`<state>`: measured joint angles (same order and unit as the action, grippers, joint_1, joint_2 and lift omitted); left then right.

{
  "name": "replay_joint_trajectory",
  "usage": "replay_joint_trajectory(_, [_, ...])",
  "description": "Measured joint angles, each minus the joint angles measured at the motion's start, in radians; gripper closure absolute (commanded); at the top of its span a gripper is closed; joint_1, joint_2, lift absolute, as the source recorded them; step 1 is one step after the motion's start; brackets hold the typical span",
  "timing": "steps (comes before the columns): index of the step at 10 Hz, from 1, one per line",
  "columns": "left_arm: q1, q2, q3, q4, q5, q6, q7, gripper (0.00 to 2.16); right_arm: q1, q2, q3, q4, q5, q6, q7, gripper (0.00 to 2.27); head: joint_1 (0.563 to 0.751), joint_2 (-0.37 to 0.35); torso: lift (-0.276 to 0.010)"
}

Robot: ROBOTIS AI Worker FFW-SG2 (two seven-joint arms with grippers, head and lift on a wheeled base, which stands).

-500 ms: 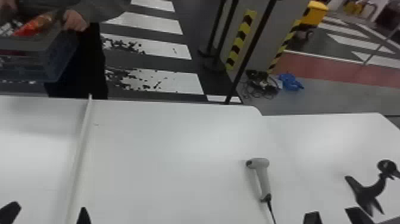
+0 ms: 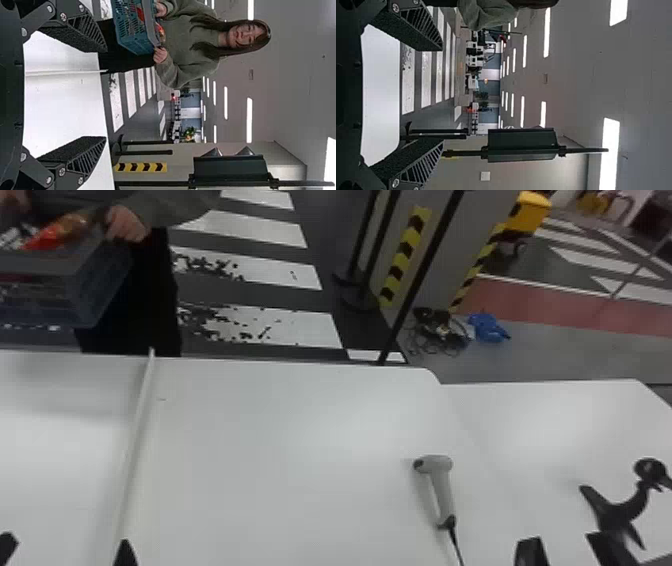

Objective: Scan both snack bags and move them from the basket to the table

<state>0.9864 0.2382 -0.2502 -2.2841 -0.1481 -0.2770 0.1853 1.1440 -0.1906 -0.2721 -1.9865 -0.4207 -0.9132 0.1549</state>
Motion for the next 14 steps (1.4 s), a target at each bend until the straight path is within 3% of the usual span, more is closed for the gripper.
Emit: replay_joint_trajectory(14, [0.003, -0.007, 0.028, 0.001, 0.033, -0.004, 0.009, 0.19, -0.019, 0.014, 0.0, 0.006, 0.016, 0.017, 0.003, 0.11, 0.695, -0.35, -0.098])
